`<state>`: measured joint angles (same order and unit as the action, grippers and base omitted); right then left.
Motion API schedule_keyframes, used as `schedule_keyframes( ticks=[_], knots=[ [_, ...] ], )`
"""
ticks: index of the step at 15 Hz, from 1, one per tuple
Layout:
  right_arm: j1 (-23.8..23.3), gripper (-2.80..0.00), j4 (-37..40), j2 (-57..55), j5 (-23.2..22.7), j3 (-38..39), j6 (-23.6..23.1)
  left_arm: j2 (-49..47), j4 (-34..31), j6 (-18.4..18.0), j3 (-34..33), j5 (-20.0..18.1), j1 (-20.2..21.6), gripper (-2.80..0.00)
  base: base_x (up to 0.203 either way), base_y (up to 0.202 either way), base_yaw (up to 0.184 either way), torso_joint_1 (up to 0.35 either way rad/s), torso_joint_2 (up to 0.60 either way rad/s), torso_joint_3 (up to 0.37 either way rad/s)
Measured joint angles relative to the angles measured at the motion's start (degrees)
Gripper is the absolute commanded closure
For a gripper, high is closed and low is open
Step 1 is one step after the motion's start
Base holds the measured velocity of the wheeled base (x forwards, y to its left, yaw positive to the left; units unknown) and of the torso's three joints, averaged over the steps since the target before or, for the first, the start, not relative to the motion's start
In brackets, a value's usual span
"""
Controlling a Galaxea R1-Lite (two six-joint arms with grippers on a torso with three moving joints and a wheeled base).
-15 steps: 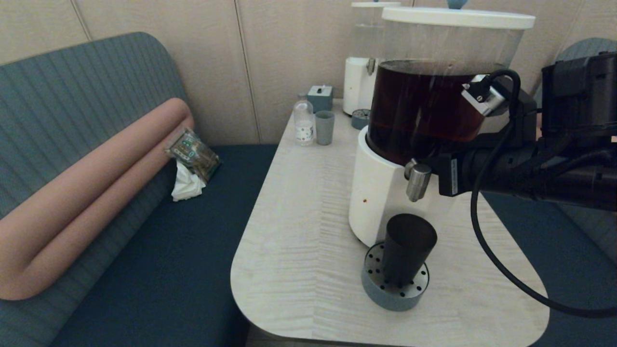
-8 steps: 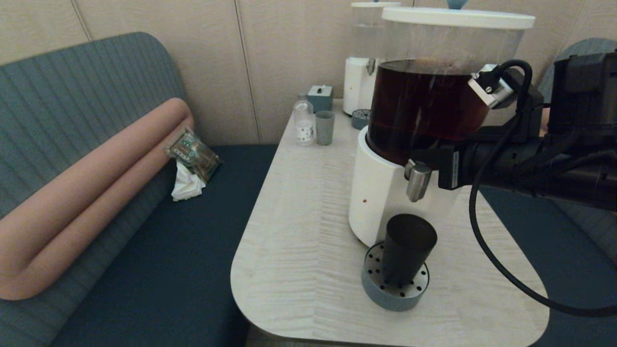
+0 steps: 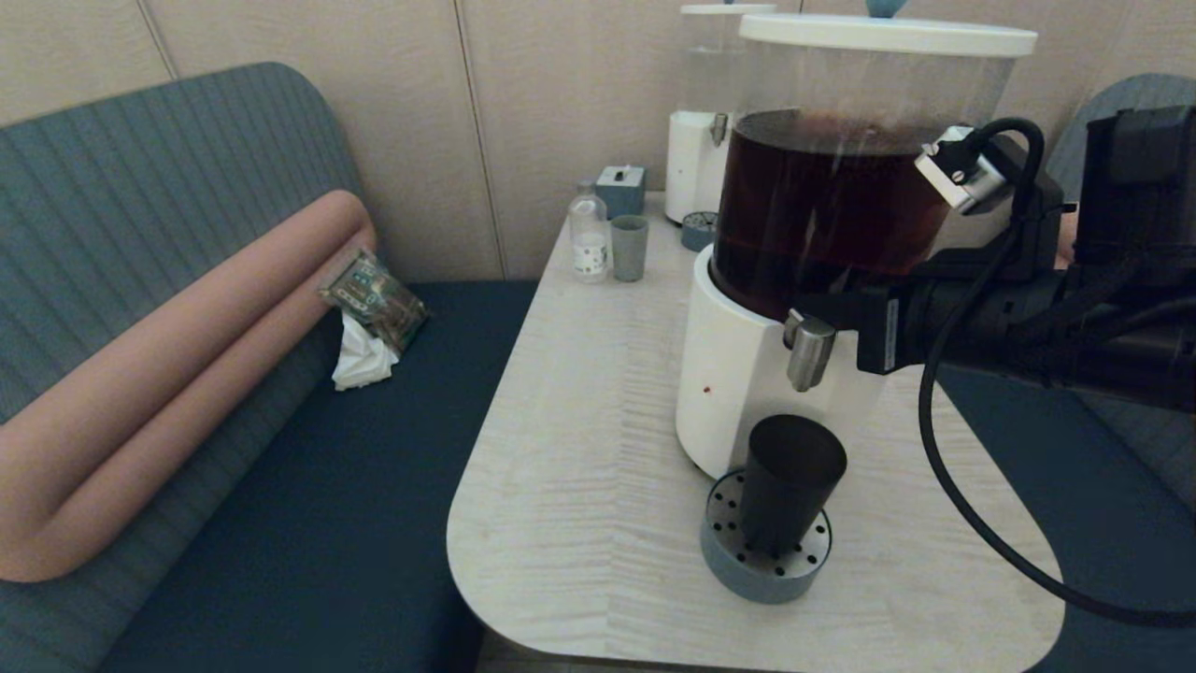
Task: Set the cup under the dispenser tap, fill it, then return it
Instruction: Turn on the faucet
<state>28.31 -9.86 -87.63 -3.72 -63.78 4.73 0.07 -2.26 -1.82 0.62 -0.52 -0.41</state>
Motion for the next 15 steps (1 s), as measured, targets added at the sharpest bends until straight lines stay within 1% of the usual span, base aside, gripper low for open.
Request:
schedule_keyframes(
  ticks=[5, 8, 10, 12, 13, 15],
  knots=[
    [0.0, 0.00, 0.1, 2.4, 0.0, 0.4, 0.1, 0.0, 0.0, 0.0, 0.0, 0.0, 0.0, 0.00, 0.000, 0.000, 0.000, 0.000, 0.00, 0.000],
    [0.1, 0.00, 0.2, 3.7, 0.8, 1.9, 0.2, 0.0, 0.0, 0.0, 0.0, 0.0, 0.0, 0.00, 0.000, 0.000, 0.000, 0.000, 0.00, 0.000],
    [0.0, 0.00, 0.7, 4.2, 2.7, 2.9, 0.0, 0.0, 0.0, 0.0, 0.0, 0.0, 0.0, 0.00, 0.000, 0.000, 0.000, 0.000, 0.00, 0.000],
    [0.0, 0.00, 1.1, 3.8, 6.1, 3.0, -0.4, 0.0, 0.0, 0.0, 0.0, 0.0, 0.0, 0.00, 0.000, 0.000, 0.000, 0.000, 0.00, 0.000],
    [-0.1, 0.00, 1.6, 3.6, 7.1, 2.9, -0.5, 0.0, 0.0, 0.0, 0.0, 0.0, 0.0, 0.00, 0.000, 0.000, 0.000, 0.000, 0.00, 0.000],
    [-0.1, 0.00, 4.4, 3.3, 7.1, 2.2, -0.6, 0.0, 0.0, 0.0, 0.0, 0.0, 0.0, 0.00, 0.000, 0.000, 0.000, 0.000, 0.00, 0.000]
  ],
)
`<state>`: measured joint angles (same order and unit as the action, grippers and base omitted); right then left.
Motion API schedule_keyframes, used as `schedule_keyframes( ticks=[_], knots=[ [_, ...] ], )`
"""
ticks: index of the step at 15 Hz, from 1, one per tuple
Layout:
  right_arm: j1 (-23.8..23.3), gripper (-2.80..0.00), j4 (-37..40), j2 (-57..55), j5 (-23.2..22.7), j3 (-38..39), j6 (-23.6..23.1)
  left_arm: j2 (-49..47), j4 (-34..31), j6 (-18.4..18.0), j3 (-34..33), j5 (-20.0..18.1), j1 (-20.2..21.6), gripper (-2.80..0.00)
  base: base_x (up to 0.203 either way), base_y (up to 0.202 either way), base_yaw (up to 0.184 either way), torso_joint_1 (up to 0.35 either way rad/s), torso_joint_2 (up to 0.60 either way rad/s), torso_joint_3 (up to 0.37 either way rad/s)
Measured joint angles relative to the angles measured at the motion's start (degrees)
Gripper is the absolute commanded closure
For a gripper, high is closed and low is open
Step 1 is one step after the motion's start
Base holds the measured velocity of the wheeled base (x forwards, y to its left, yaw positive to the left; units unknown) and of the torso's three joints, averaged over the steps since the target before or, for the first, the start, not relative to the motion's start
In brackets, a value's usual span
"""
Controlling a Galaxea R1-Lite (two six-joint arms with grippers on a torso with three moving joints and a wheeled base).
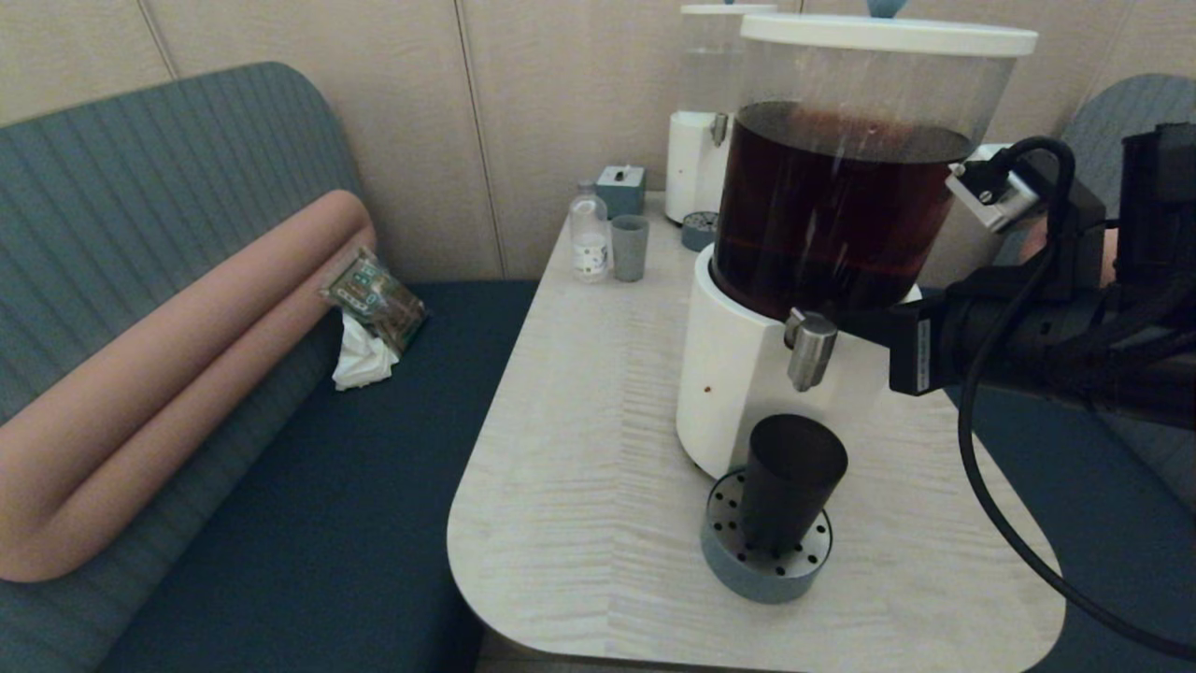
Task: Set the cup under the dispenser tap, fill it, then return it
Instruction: Turn on the faucet
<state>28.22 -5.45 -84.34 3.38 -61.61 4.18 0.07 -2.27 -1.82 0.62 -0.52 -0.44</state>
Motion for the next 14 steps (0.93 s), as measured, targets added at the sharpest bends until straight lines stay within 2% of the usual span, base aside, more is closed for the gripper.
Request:
schedule_keyframes(
  ticks=[3, 14],
  knots=[
    [-0.2, 0.00, 3.4, -0.2, -0.6, -1.2, 0.2, 0.0, 0.0, 0.0, 0.0, 0.0, 0.0, 0.00, 0.000, 0.000, 0.000, 0.000, 0.00, 0.000],
    [-0.1, 0.00, 2.7, -2.4, -2.2, -3.4, 0.3, 0.0, 0.0, 0.0, 0.0, 0.0, 0.0, 0.00, 0.000, 0.000, 0.000, 0.000, 0.00, 0.000]
  ],
)
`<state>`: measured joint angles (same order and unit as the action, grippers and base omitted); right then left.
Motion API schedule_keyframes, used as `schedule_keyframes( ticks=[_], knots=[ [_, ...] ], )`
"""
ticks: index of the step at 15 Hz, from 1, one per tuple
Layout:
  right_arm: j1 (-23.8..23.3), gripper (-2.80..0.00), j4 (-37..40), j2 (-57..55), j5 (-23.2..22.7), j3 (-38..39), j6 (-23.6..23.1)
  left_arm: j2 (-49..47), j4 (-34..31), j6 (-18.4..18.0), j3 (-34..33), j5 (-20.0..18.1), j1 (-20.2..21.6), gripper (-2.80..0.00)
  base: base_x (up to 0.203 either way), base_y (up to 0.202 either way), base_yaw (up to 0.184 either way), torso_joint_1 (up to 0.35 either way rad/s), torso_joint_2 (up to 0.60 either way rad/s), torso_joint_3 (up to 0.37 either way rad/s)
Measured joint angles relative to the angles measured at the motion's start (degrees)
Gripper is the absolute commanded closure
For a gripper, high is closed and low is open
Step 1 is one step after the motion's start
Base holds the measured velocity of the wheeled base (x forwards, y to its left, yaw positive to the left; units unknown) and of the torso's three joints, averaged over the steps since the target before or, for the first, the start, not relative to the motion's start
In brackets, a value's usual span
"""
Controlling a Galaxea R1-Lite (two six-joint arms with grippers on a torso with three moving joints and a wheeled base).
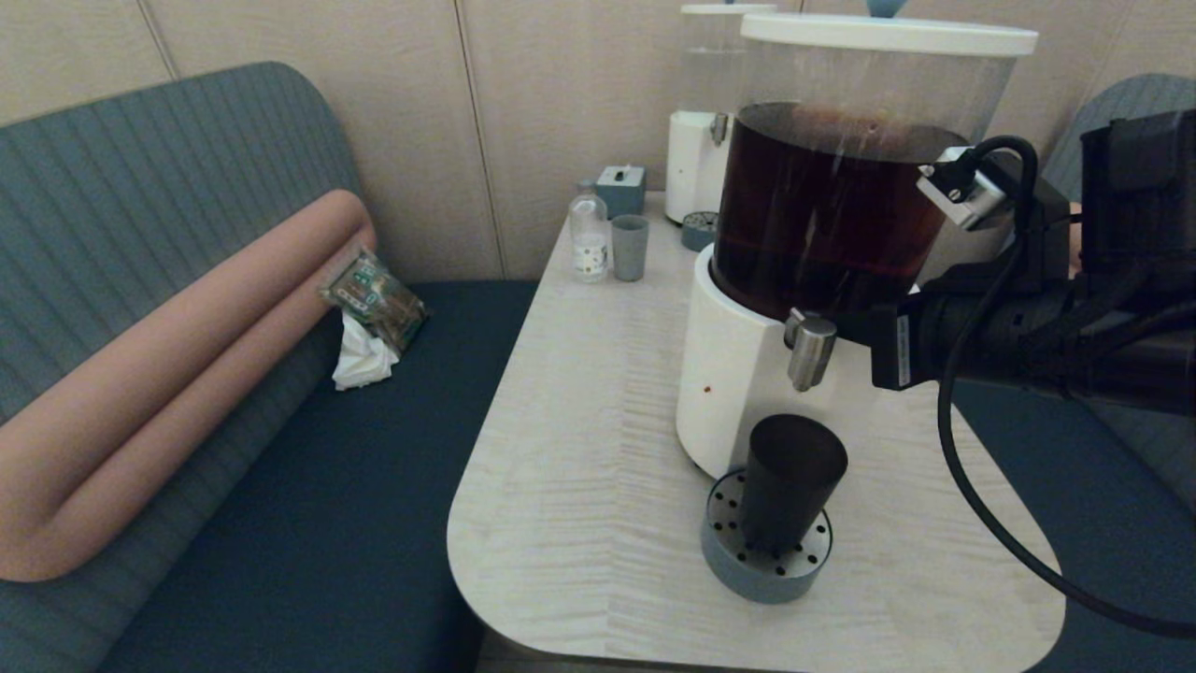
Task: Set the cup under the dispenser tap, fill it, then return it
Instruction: Turn on the faucet
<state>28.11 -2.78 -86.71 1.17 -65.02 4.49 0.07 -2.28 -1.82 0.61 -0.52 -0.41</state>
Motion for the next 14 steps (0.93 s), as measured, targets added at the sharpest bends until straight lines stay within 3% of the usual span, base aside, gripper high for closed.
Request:
schedule_keyframes(
  ticks=[14],
  knots=[
    [2.3, 0.00, -0.4, 0.1, -2.9, -0.1, 0.0, 0.0, 0.0, 0.0, 0.0, 0.0, 0.0, 0.00, 0.000, 0.000, 0.000, 0.000, 0.00, 0.000]
  ],
)
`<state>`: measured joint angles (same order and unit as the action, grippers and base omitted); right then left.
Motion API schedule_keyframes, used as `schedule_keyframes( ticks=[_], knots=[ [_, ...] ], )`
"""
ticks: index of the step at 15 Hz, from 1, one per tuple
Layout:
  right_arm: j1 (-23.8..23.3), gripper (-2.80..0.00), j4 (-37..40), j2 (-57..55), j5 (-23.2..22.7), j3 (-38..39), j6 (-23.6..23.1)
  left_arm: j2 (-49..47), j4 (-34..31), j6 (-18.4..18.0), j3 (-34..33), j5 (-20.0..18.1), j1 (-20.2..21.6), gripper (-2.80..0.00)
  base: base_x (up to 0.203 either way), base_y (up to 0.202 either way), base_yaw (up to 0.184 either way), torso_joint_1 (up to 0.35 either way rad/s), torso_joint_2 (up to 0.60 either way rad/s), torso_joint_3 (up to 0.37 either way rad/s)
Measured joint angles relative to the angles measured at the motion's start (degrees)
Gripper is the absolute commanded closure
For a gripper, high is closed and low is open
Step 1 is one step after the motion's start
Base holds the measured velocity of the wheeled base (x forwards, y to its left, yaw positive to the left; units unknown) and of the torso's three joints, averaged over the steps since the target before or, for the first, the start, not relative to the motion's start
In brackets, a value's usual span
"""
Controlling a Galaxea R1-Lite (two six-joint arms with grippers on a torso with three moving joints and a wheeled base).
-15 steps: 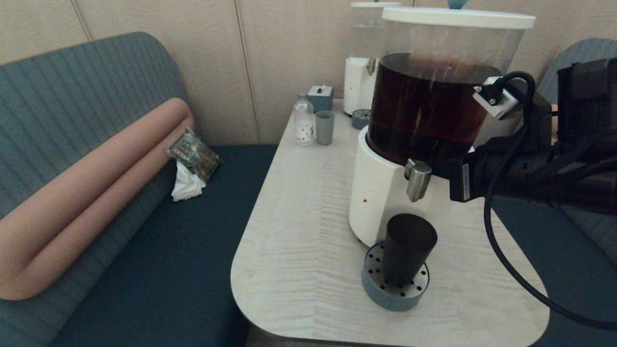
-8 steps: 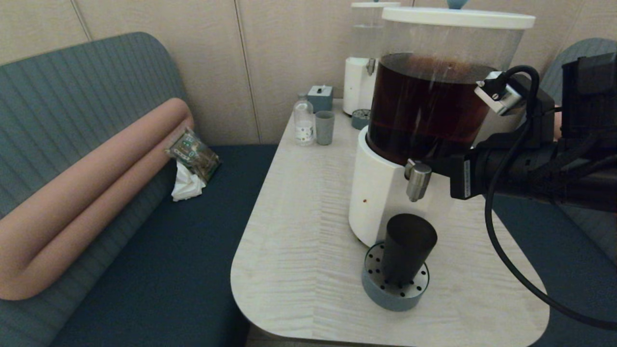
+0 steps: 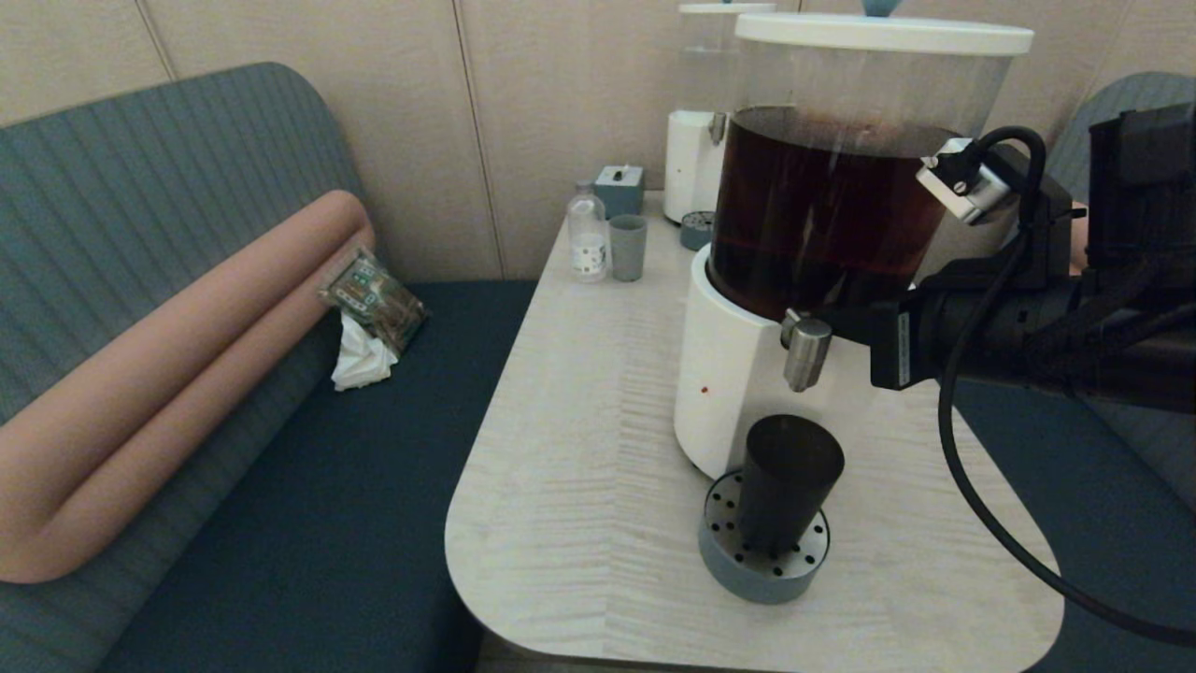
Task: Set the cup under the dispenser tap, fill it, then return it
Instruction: Turn on the faucet
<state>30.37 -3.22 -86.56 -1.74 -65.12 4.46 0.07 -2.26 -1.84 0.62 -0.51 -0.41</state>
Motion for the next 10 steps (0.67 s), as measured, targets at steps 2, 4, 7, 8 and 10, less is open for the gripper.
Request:
schedule_keyframes(
  ticks=[2, 4, 7, 8, 10],
  knots=[
    [0.1, 0.00, -0.4, -0.1, -1.2, 0.1, 0.0, 0.0, 0.0, 0.0, 0.0, 0.0, 0.0, 0.00, 0.000, 0.000, 0.000, 0.000, 0.00, 0.000],
    [0.1, 0.00, -2.5, -0.3, -3.1, 0.8, 0.1, 0.0, 0.0, 0.0, 0.0, 0.0, 0.0, 0.00, 0.000, 0.000, 0.000, 0.000, 0.00, 0.000],
    [0.2, 0.00, -7.5, -1.2, -3.6, 2.4, 0.1, 0.0, 0.0, 0.0, 0.0, 0.0, 0.0, 0.00, 0.000, 0.000, 0.000, 0.000, 0.00, 0.000],
    [0.2, 0.00, -9.1, -1.5, -3.6, 2.7, 0.1, 0.0, 0.0, 0.0, 0.0, 0.0, 0.0, 0.00, 0.000, 0.000, 0.000, 0.000, 0.00, 0.000],
    [0.3, 0.00, -10.6, -2.1, -4.0, 2.9, 0.0, 0.0, 0.0, 0.0, 0.0, 0.0, 0.0, 0.00, 0.000, 0.000, 0.000, 0.000, 0.00, 0.000]
  ],
)
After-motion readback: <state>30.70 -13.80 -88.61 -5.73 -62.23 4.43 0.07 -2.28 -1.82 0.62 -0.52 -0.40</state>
